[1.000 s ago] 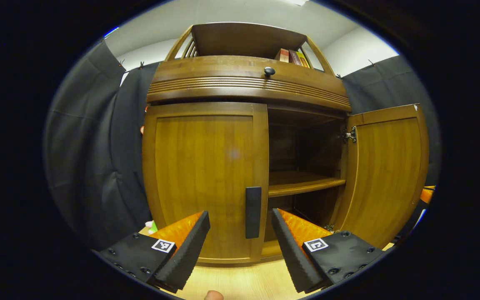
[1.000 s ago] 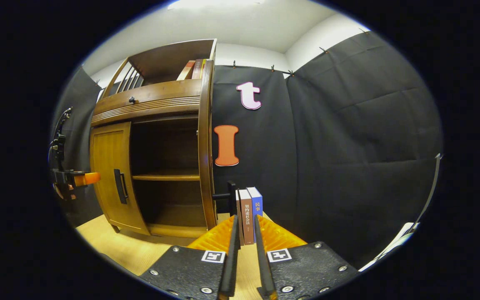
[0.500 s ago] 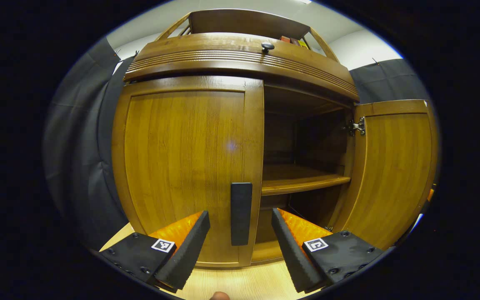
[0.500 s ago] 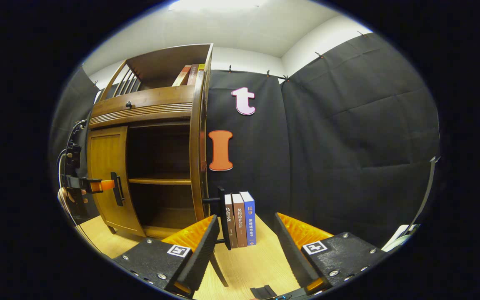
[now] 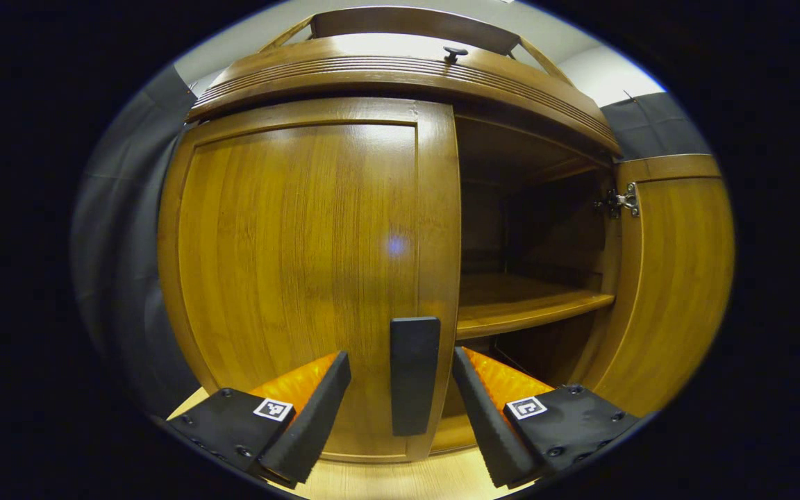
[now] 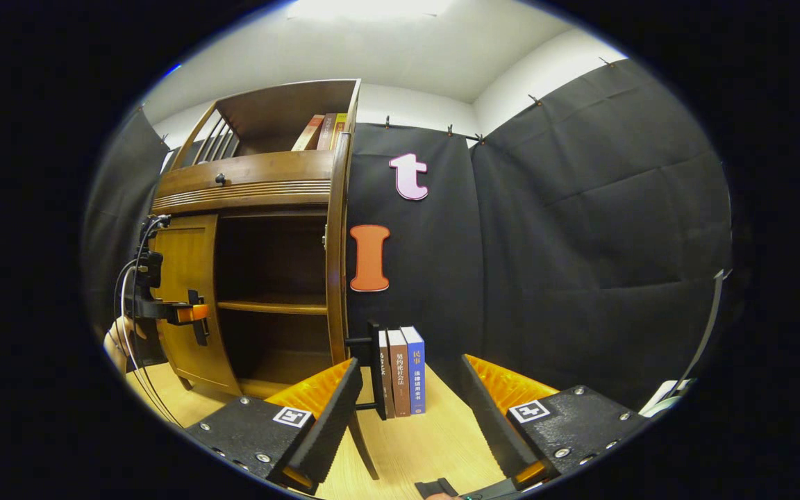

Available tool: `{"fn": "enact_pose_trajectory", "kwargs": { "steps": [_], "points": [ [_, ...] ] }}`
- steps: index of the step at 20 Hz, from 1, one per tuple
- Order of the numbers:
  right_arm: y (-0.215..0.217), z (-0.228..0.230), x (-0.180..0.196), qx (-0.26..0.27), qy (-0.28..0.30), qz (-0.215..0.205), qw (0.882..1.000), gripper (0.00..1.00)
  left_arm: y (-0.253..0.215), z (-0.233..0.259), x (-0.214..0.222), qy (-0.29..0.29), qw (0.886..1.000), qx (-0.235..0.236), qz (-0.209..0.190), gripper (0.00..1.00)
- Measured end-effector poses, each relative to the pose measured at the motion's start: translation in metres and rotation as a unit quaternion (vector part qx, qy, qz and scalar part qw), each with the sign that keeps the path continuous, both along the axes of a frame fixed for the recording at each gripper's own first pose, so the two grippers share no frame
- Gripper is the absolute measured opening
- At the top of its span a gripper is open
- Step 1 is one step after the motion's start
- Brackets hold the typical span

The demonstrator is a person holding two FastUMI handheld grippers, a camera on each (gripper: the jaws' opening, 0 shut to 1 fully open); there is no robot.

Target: Open the right door of the double-door shoe cabinet with the right hand, and open the left door with the left hand.

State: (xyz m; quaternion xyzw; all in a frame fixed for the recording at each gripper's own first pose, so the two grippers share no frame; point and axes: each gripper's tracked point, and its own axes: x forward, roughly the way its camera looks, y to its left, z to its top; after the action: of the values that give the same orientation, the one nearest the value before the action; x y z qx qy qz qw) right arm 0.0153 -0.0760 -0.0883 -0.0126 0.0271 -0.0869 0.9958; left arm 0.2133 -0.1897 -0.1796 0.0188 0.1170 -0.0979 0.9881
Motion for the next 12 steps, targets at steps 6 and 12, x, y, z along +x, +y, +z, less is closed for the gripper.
{"fn": "enact_pose_trajectory", "kwargs": {
  "steps": [6,12],
  "points": [
    [-0.001,0.001,0.002,0.003,-0.002,-0.006,1.0,0.99,-0.003,-0.007,0.008,0.004,1.0,-0.009,-0.006,0.69],
    [0.006,-0.001,0.001,0.001,0.002,-0.003,1.0,0.99,-0.011,-0.008,-0.002,0.009,0.999,0.006,-0.032,0.4]
  ]
}}
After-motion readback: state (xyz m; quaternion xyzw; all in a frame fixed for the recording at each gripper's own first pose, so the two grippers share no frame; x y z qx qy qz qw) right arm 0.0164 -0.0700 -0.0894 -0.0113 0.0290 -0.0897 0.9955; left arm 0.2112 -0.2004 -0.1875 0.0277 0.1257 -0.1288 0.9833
